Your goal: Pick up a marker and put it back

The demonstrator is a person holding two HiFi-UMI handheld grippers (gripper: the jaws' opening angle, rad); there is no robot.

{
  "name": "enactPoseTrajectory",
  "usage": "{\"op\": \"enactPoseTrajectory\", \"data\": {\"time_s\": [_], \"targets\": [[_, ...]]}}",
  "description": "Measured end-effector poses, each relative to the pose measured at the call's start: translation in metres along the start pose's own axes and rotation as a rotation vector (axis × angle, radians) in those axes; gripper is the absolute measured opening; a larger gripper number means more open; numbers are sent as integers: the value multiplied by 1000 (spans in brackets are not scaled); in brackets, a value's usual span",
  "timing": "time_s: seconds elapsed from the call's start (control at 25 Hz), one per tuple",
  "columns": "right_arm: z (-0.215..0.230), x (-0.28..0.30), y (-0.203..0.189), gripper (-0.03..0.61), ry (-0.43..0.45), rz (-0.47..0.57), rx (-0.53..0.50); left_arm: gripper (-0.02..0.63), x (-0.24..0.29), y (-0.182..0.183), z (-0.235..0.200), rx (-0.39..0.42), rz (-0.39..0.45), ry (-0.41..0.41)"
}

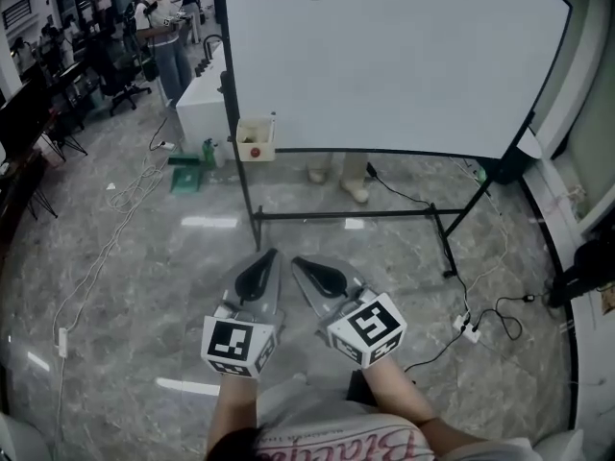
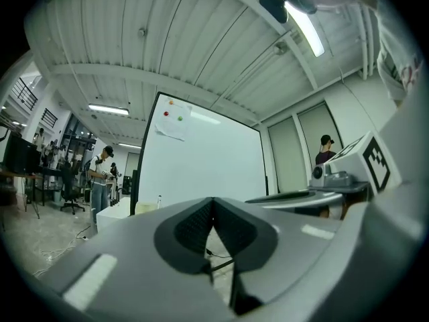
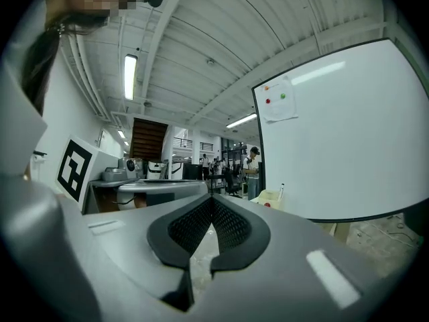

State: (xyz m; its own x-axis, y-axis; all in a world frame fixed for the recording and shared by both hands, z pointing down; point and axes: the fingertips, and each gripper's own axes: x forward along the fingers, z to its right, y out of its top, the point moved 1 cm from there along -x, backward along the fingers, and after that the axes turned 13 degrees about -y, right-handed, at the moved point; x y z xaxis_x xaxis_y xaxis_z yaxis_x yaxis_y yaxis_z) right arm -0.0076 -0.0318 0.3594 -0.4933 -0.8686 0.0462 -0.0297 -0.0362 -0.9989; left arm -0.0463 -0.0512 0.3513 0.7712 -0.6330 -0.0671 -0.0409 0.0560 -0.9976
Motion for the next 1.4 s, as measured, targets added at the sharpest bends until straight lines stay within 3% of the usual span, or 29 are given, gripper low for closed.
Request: {"op": "enactPoseTrajectory", "data": {"time_s": [0.4,0.8,1.16,1.4], "targets": [[34,58,-3,2,11,-20,11,-2,36,-14,-52,-29,-24,26],[102,150,-8,2,7,-37,35,0,111,-22,-127,-5,-56,42],[146,228,-9,2,78,-44,51,-2,167,-24,-186,8,-43,91],[168,272,-20,70,69,-82,68,-1,181,-25,-220,7,-46,128]]}}
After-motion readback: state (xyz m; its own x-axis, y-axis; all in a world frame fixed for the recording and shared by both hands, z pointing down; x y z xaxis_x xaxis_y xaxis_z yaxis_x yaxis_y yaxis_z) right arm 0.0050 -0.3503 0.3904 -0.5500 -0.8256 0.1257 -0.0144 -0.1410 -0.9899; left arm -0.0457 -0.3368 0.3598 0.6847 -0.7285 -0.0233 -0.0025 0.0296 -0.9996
